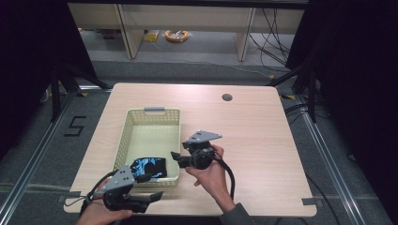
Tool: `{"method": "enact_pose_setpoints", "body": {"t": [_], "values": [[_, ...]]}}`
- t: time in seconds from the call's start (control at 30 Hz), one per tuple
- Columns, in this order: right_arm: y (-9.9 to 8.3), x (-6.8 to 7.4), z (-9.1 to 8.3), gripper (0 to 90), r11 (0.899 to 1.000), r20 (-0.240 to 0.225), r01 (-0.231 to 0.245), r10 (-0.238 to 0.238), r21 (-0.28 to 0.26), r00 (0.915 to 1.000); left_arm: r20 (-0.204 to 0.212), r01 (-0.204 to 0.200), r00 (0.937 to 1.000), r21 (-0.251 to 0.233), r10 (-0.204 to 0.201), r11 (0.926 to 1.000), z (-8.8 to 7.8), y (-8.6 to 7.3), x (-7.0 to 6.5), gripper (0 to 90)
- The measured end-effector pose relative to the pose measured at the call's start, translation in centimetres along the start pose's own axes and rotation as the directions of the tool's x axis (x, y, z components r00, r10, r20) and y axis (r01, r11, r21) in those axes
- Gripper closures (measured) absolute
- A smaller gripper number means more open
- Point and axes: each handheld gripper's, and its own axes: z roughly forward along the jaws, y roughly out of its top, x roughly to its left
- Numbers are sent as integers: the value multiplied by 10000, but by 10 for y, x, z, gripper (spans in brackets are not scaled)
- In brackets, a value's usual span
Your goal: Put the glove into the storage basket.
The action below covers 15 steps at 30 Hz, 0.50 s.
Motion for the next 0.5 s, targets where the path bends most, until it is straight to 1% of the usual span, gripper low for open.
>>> {"method": "enact_pose_setpoints", "body": {"t": [0.03, 0.07, 0.1, 0.13, 0.17, 0.2, 0.23, 0.27, 0.3, 0.33, 0.37, 0.4, 0.43, 0.47, 0.5], "values": [[-3, -1, -7, 426, 10000, 80, -25, 24, 80, 10000, 0, 0, 10000, 0, 0, 10000, 0, 0, 0, 267], [-3, -1, -7, 426, 10000, 80, -25, 24, 80, 10000, -8, -148, 9999, 19, 148, 9999, 3, -1, -3, 267], [-8, -7, -19, 421, 9999, 95, 22, -20, -110, 10000, 40, -198, 9998, 72, 198, 9998, 5, -1, -6, 263], [-12, -10, -25, 420, 9995, 117, -171, 174, -253, 9998, 123, -46, 9999, 129, 45, 9999, 9, -3, -10, 261], [-15, -13, -30, 421, 9993, 35, -241, 242, -298, 9997, 198, -96, 9998, 102, 94, 9999, 11, -3, -11, 261], [-15, -13, -30, 421, 9993, 35, -241, 242, -298, 9997, 198, -96, 9998, 102, 94, 9999, 11, -3, -11, 260], [-19, -13, -34, 420, 9983, 36, -504, 505, -300, 9987, 244, -231, 9994, 64, 230, 9997, 13, -4, -11, 260], [-26, -20, -39, 420, 9988, -49, -435, 434, -215, 9990, 89, -224, 9997, 217, 222, 9995, 13, -4, -12, 260], [-29, -23, -41, 420, 9985, 33, -498, 499, -231, 9987, 254, -106, 9996, 45, 105, 9999, 16, -6, -13, 260], [-32, -23, -43, 421, 9978, 63, -582, 584, -305, 9983, 200, -48, 9998, -1, 48, 10000, 17, -7, -13, 260], [-32, -23, -43, 421, 9978, 63, -582, 584, -305, 9983, 200, -48, 9998, -1, 48, 10000, 17, -7, -13, 260], [-34, -26, -45, 421, 9984, 23, -508, 509, -267, 9987, 235, -99, 9997, -1, 99, 10000, 17, -7, -13, 260], [-38, -28, -48, 420, 9978, -29, -600, 600, -287, 9982, 229, -138, 9996, 45, 137, 9999, 16, -8, -12, 260], [-40, -29, -50, 421, 9970, -127, -730, 727, -240, 9973, 266, -65, 9996, -76, 67, 10000, 17, -9, -13, 258], [-43, -28, -52, 420, 9946, -80, -1018, 1017, -183, 9948, 326, -229, 9992, 7, 228, 9997, 17, -9, -12, 258]]}}
